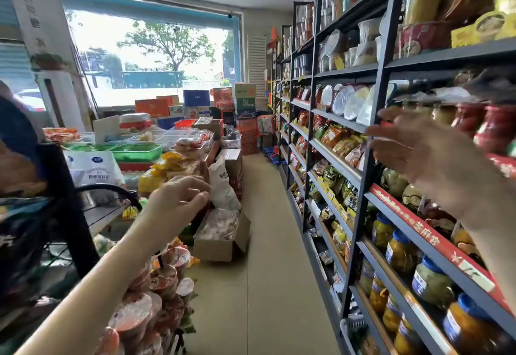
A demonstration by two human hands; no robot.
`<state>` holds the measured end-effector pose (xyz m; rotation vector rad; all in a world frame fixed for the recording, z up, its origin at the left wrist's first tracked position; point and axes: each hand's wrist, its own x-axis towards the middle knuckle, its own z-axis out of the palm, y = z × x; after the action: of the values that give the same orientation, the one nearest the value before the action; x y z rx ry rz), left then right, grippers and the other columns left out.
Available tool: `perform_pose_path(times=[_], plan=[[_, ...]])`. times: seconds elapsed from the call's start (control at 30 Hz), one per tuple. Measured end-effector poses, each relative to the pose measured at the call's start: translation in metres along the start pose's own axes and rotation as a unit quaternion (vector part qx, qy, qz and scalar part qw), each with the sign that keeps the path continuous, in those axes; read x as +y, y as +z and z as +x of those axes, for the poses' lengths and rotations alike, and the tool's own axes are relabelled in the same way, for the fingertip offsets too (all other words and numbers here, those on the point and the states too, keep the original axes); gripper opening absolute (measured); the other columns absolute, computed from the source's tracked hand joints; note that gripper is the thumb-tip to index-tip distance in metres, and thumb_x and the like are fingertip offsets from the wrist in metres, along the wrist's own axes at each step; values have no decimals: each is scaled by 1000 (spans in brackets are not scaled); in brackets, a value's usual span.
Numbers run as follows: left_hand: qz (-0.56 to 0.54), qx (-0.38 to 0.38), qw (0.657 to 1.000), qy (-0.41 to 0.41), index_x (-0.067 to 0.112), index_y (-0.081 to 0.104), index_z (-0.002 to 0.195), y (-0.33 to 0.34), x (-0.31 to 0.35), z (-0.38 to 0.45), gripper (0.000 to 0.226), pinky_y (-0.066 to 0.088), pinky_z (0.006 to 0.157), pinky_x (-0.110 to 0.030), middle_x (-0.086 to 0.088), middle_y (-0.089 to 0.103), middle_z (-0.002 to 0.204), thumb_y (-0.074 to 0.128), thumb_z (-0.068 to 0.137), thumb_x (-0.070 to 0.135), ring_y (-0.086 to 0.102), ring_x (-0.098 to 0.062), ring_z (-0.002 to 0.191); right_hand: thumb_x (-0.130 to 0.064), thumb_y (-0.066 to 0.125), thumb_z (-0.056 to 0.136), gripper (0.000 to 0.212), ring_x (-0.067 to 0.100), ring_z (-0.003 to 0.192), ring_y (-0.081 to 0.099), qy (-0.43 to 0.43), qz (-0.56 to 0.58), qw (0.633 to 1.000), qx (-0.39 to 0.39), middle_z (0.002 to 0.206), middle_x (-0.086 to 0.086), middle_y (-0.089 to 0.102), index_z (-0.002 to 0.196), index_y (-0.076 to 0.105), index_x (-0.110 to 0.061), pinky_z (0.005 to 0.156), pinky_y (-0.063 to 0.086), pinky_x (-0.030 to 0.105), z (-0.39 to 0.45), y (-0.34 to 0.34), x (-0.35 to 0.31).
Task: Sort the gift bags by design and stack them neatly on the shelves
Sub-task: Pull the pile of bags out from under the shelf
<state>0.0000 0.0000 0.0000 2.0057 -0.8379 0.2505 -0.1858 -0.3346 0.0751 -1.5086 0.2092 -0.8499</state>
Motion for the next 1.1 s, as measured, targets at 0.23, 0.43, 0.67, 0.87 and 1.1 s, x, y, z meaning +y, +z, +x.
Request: perform_pose_path(times=[0.23, 0.43, 0.67, 0.87, 1.1], plan=[[174, -203, 960, -82, 9, 66, 110, 99, -123, 14, 26, 40, 97, -24, -9, 52, 123, 61, 85, 16, 53, -21, 115, -23, 52, 90, 28, 29, 128, 35, 61, -674, 693, -249, 130, 8, 43, 118, 56, -19, 104, 35, 42, 5, 60, 210], [211, -246, 937, -130, 15, 59, 118, 167, -199, 76, 30, 42, 98, -29, -7, 30, 142, 57, 88, 22, 51, -24, 115, -25, 50, 92, 25, 30, 128, 34, 111, -650, 686, -306, 135, 9, 37, 115, 61, -21, 107, 29, 35, 78, 44, 312], [246, -266, 925, -115, 9, 55, 114, 274, -246, 218, 27, 39, 92, -28, -8, 22, 144, 54, 89, 19, 51, -28, 110, -19, 52, 92, 26, 30, 129, 36, 110, -606, 738, -275, 142, 10, 29, 118, 58, -14, 102, 33, 35, 248, 25, 403], [277, -285, 907, -142, 9, 46, 128, 330, -294, 334, 39, 36, 101, -34, -14, 8, 151, 52, 90, 18, 42, -33, 125, -16, 50, 91, 26, 28, 120, 46, 93, -589, 733, -327, 133, 10, 39, 115, 60, -13, 98, 40, 40, 372, 47, 476], [290, -311, 897, -124, 4, 50, 120, 416, -422, 479, 34, 42, 96, -42, -22, 13, 148, 51, 87, 10, 45, -42, 119, -6, 51, 86, 21, 32, 115, 47, 115, -579, 735, -332, 128, 12, 39, 103, 64, -7, 97, 41, 40, 525, 48, 619]])
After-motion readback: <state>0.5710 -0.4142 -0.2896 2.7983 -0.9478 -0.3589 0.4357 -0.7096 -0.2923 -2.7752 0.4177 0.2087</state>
